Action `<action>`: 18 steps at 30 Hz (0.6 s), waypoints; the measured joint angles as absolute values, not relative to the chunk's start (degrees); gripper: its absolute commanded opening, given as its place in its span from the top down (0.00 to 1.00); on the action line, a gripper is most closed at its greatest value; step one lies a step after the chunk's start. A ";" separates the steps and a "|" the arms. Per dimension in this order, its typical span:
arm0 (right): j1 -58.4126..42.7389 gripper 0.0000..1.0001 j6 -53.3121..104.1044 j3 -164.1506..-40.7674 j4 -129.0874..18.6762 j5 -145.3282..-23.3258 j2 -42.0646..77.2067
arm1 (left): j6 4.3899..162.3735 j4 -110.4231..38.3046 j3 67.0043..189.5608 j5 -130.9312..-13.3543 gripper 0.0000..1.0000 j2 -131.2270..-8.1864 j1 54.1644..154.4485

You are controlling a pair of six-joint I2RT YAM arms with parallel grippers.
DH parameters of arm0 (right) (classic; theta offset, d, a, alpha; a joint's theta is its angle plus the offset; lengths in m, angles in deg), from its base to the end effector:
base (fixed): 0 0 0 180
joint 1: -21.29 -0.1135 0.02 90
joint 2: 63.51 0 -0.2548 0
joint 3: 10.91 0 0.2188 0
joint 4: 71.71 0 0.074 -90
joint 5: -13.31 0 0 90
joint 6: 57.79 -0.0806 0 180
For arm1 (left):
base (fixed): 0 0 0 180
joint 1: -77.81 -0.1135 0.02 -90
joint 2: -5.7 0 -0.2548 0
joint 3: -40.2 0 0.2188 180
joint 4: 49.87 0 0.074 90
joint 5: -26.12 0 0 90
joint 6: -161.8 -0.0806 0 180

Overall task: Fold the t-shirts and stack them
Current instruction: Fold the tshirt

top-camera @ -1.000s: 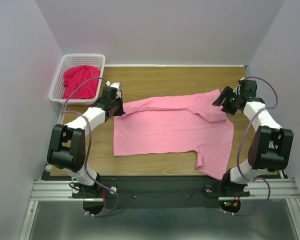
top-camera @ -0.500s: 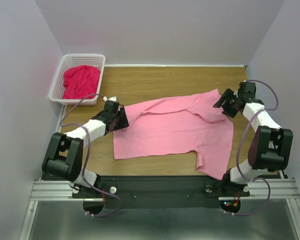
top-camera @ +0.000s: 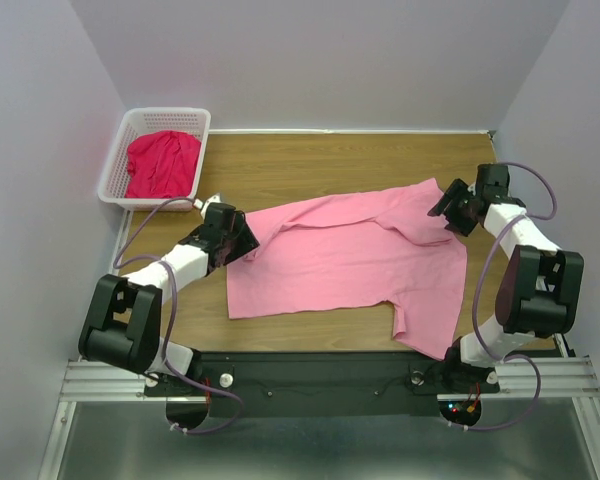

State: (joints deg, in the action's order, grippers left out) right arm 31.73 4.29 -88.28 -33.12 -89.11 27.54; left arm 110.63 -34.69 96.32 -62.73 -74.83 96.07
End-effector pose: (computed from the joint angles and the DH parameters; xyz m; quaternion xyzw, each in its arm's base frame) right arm 0.3284 -0.0429 0.1957 0.2760 0.9000 0.1500 0.3022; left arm 0.2820 -0.0913 0.1759 -0.1657 0.8894 -0.1955 0.3784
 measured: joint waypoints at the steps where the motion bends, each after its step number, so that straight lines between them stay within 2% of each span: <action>1: 31.70 0.33 4.14 -88.28 -33.12 -89.11 27.62 | 111.66 -34.51 96.04 -62.80 0.32 -74.83 96.07; 4: 31.70 0.33 4.07 -88.28 -33.10 -89.13 27.86 | 114.98 -33.92 95.79 -62.78 0.33 -74.85 96.07; 10: 31.70 0.33 4.09 -88.28 -33.12 -89.22 27.86 | 121.78 -31.17 97.15 -60.72 0.42 -76.17 96.07; 18: 31.70 0.33 4.11 -88.28 -33.12 -89.88 27.86 | 129.49 -22.88 104.58 -59.11 0.44 -82.44 96.55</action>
